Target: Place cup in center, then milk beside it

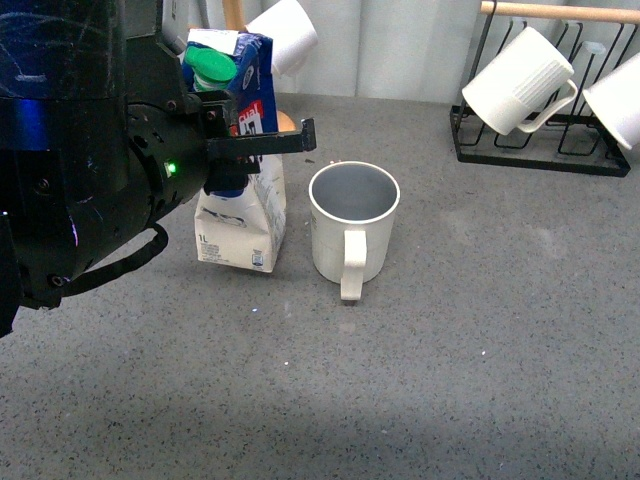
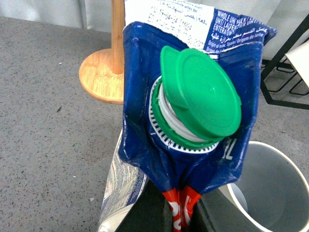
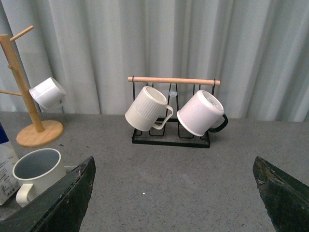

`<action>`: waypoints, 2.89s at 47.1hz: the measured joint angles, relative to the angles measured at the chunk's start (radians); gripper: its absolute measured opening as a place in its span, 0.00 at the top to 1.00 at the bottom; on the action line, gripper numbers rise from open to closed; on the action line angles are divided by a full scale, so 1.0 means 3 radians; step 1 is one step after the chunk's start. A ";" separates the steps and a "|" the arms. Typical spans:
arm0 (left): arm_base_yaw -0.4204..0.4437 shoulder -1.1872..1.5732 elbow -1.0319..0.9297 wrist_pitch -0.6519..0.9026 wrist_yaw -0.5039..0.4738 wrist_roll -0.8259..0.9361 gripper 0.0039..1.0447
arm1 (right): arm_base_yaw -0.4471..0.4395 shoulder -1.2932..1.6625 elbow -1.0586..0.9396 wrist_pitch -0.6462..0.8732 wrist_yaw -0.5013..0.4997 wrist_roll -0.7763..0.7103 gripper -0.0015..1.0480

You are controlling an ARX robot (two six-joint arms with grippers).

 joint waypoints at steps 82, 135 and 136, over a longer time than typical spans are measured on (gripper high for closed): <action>0.1114 -0.0908 -0.0607 0.0479 0.0604 0.0582 0.21 | 0.0001 0.0000 0.0000 0.0000 0.0000 0.0000 0.09; 0.1484 -0.3970 -0.2125 -0.0815 0.1013 0.0820 0.96 | 0.0001 0.0000 0.0000 0.0000 0.0000 0.0000 0.09; 0.1484 -0.4021 -0.2125 -0.0858 0.1013 0.0820 0.96 | 0.0001 0.0000 0.0000 0.0000 0.0000 0.0000 0.09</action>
